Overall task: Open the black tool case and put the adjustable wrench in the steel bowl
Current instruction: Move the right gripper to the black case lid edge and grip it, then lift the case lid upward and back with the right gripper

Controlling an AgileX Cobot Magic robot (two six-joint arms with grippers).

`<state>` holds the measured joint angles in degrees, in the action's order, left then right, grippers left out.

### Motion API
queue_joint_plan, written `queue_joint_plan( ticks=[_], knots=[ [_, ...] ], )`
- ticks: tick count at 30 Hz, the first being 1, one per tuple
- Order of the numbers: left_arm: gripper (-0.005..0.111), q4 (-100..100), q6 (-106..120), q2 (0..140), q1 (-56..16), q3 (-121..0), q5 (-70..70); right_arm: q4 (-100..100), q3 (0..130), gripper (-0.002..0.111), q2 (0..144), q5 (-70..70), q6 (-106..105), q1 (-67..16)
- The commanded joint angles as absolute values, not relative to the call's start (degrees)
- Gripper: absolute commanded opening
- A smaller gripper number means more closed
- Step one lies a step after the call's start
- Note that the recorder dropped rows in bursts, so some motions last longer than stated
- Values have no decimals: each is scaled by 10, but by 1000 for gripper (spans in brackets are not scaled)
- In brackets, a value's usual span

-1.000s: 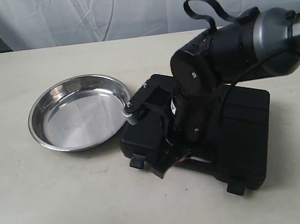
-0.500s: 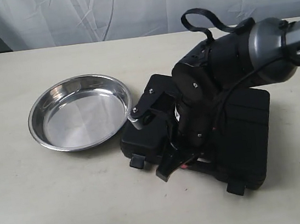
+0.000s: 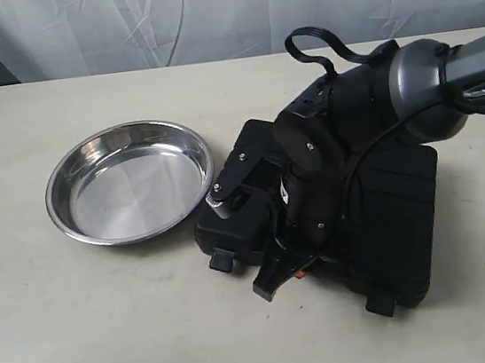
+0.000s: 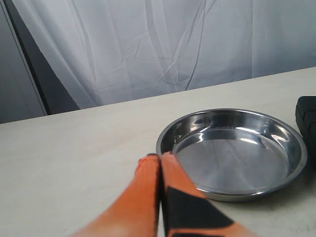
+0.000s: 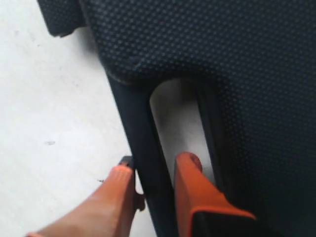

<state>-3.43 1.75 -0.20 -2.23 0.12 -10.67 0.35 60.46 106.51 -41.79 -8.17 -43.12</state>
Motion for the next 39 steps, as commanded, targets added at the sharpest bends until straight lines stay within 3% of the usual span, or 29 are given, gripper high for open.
queue_joint_plan(
  ticks=[1, 19, 29, 39],
  knots=[
    [0, -38, 17, 0, -24, 0, -103, 9, 602, -1, 1065, -428, -74, -430],
    [0, -38, 17, 0, -24, 0, -103, 38, 602, -1, 912, -485, -69, -430],
    [0, -38, 17, 0, -24, 0, -103, 311, 603, -1, 802, -501, 89, -428],
    [0, -38, 17, 0, -24, 0, -103, 475, 603, -1, 812, -516, 135, -402]
  ],
)
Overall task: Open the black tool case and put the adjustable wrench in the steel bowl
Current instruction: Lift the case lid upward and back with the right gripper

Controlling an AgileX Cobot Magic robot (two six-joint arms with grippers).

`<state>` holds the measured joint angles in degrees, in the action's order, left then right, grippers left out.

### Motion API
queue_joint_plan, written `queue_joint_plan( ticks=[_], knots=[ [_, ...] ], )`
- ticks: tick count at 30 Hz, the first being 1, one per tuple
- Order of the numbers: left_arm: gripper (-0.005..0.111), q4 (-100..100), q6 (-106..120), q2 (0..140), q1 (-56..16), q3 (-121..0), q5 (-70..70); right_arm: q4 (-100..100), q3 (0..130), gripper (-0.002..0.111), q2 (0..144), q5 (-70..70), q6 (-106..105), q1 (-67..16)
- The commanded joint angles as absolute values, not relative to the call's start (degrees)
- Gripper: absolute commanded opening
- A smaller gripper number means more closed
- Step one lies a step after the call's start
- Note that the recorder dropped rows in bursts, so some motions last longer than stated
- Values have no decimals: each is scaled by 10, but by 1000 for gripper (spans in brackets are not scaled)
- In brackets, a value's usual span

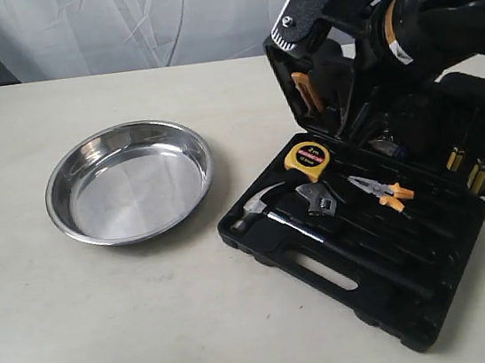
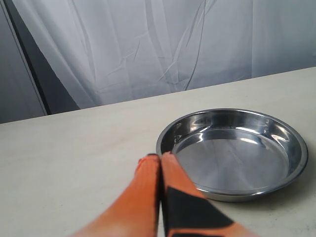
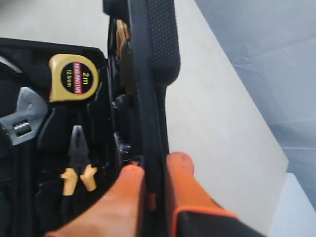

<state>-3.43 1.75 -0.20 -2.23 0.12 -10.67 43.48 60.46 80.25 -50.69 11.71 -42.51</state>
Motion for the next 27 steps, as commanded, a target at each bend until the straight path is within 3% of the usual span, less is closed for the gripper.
queue_joint_plan(
  ticks=[1, 11, 19, 27],
  knots=[
    [0, -38, 17, 0, -24, 0, -103, 481, 603, -1, 816, -515, 135, -392],
    [0, -38, 17, 0, -24, 0, -103, 555, 603, -1, 870, -490, 225, -297],
    [0, -38, 17, 0, -24, 0, -103, 665, 603, -1, 873, -533, 427, -280],
    [0, -38, 17, 0, -24, 0, -103, 523, 603, -1, 875, -447, 429, -280]
  ],
)
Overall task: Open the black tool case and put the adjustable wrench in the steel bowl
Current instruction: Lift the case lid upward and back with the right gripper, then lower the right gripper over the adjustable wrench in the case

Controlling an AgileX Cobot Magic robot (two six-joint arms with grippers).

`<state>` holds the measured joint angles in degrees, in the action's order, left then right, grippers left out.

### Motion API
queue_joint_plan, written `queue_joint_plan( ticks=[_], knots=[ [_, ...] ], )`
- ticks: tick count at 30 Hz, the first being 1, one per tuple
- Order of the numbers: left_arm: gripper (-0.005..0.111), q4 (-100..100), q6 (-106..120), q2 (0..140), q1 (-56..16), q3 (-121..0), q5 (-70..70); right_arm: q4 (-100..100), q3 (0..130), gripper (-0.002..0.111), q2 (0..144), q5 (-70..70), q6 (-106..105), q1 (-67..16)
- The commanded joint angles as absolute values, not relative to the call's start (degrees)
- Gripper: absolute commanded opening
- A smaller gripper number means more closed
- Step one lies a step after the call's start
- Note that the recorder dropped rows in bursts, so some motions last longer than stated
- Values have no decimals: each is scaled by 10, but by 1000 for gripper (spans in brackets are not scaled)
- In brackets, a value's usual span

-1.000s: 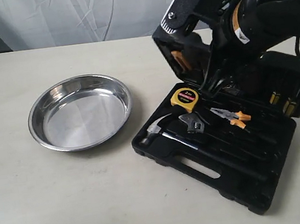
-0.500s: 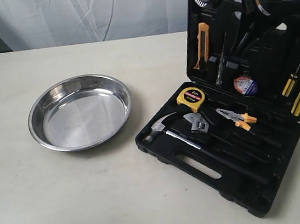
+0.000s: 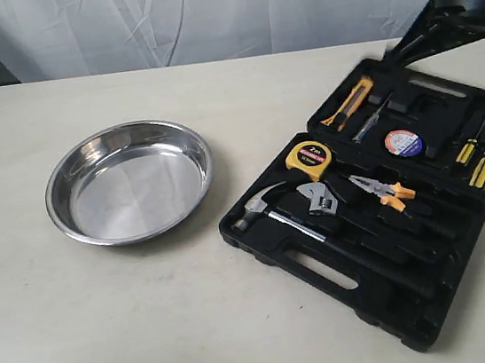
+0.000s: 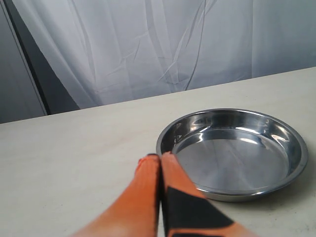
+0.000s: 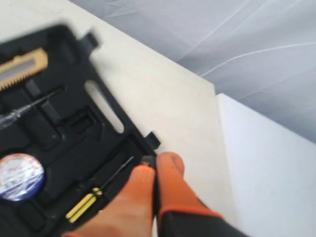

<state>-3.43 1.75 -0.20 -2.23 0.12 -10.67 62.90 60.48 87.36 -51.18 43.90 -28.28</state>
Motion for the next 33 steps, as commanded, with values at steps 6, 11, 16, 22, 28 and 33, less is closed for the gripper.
queue_joint_plan(
  ticks=[6, 11, 16, 22, 28, 33],
  knots=[
    [0, -38, 17, 0, -24, 0, -103, 143, 603, -1, 918, -298, 54, -280],
    [0, -38, 17, 0, -24, 0, -103, -241, 603, -1, 980, -428, -394, -280],
    [0, -38, 17, 0, -24, 0, -103, -75, 603, -1, 981, -675, -220, -280],
    [0, -38, 17, 0, -24, 0, -103, 403, 603, -1, 980, -548, 339, -280],
    [0, -38, 17, 0, -24, 0, -103, -20, 603, -1, 980, -304, -138, -302],
    [0, -38, 17, 0, -24, 0, -103, -225, 604, -1, 984, -446, -416, -308]
  ],
)
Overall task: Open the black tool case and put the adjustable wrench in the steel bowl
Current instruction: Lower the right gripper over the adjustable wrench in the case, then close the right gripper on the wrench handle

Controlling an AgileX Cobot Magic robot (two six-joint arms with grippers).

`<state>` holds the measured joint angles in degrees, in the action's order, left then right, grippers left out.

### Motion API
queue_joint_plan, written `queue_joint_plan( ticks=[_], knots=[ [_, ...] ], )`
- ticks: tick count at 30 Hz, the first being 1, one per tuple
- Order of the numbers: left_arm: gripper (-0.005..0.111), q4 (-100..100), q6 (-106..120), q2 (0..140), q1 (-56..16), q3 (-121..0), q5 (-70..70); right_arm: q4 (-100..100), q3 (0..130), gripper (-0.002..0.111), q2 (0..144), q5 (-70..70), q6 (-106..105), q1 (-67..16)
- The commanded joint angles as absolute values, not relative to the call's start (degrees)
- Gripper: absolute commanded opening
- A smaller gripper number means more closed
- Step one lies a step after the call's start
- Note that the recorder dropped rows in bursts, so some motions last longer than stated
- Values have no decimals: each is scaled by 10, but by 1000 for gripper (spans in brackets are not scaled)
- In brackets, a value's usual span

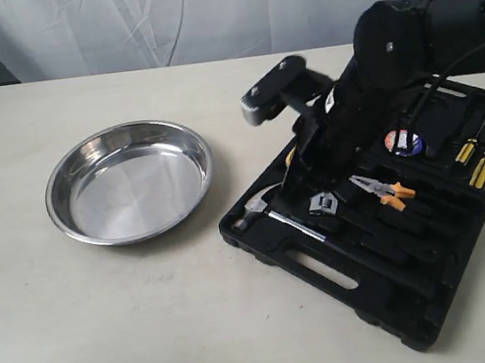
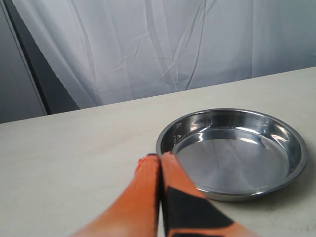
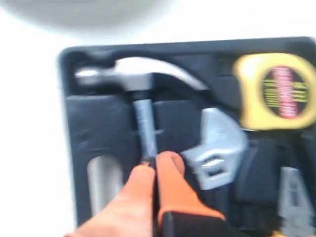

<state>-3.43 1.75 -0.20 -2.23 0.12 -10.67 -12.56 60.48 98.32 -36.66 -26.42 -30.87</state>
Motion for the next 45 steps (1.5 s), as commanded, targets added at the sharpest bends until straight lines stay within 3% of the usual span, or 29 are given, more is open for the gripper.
queue_joint_plan(
  ticks=[1, 7, 20, 22, 27, 29, 45],
  knots=[
    [0, -38, 17, 0, -24, 0, -103, -198, 604, -1, 986, -442, -366, -305],
    [0, -38, 17, 0, -24, 0, -103, 51, 603, -1, 1004, -423, -27, -281],
    [0, -38, 17, 0, -24, 0, -103, 51, 603, 0, 1059, -421, -21, -281],
    [0, -38, 17, 0, -24, 0, -103, 46, 603, 6, 1065, -421, -24, -281],
    [0, -38, 17, 0, -24, 0, -103, 44, 603, 43, 1068, -416, -24, -281],
    [0, -38, 17, 0, -24, 0, -103, 46, 603, 51, 1069, -413, -24, -281],
    [0, -38, 17, 0, -24, 0, -103, 75, 603, 41, 1146, -386, -24, -281]
  ],
)
